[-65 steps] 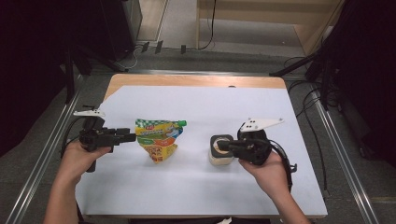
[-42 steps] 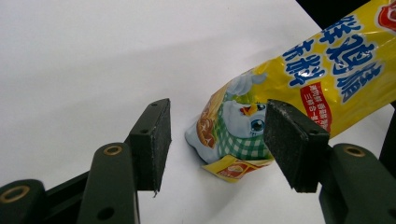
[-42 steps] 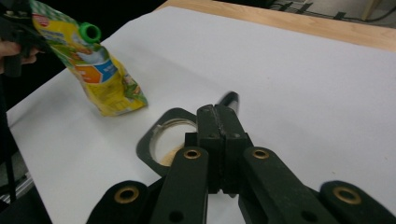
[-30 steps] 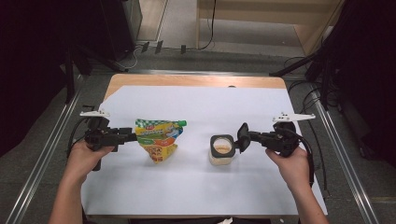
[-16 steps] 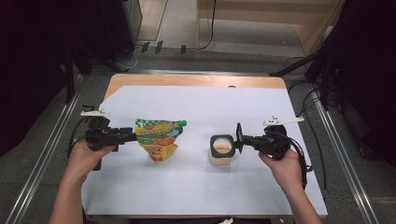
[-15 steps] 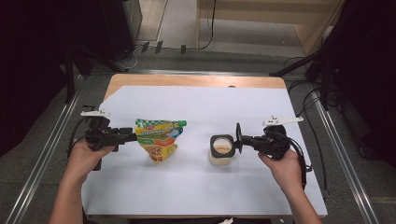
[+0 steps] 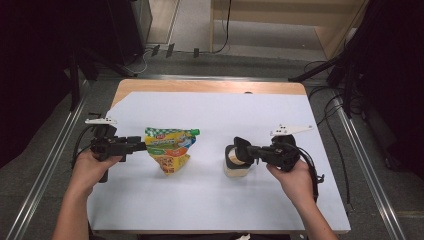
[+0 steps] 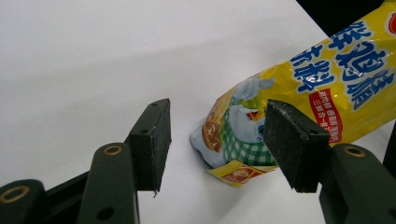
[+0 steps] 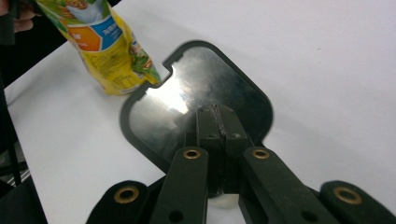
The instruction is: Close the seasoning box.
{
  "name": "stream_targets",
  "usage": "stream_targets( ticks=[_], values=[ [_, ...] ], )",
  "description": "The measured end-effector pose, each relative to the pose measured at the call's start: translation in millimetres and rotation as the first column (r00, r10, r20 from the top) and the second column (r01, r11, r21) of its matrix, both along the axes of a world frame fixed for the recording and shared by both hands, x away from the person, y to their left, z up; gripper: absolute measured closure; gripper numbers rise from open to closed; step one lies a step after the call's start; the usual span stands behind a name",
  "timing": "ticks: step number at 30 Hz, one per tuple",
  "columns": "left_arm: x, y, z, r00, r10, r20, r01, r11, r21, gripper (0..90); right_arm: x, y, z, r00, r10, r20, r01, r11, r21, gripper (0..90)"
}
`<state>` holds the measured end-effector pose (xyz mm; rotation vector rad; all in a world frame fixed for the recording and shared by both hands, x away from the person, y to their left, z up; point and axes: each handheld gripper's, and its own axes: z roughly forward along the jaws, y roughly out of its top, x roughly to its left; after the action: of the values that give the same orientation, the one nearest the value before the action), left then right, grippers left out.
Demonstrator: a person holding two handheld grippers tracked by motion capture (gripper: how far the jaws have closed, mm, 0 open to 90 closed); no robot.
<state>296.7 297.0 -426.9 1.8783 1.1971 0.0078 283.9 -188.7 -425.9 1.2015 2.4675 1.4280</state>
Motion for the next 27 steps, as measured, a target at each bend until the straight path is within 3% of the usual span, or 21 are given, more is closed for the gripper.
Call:
stream_targets(
  ticks=[18,22,27],
  values=[
    [1.1,3.9,-0.7,0.9999,0.014,0.006,-0.014,0.9998,-0.013,43.0,-3.0,42.1,-12.1,0.9953,0.095,-0.015,-0.096,0.995,-0.034,89.6],
    [1.1,2.9,-1.0,0.9999,0.009,0.005,-0.008,0.9998,-0.017,42.9,-5.8,42.0,-9.7,0.9955,0.094,0.011,-0.093,0.995,-0.029,78.2],
    [1.7,0.6,-3.0,1.0,0.007,0.0,-0.007,0.9999,0.012,42.8,-4.0,33.4,-7.4,0.9969,0.068,0.04,-0.067,0.998,-0.012,66.1]
  ],
)
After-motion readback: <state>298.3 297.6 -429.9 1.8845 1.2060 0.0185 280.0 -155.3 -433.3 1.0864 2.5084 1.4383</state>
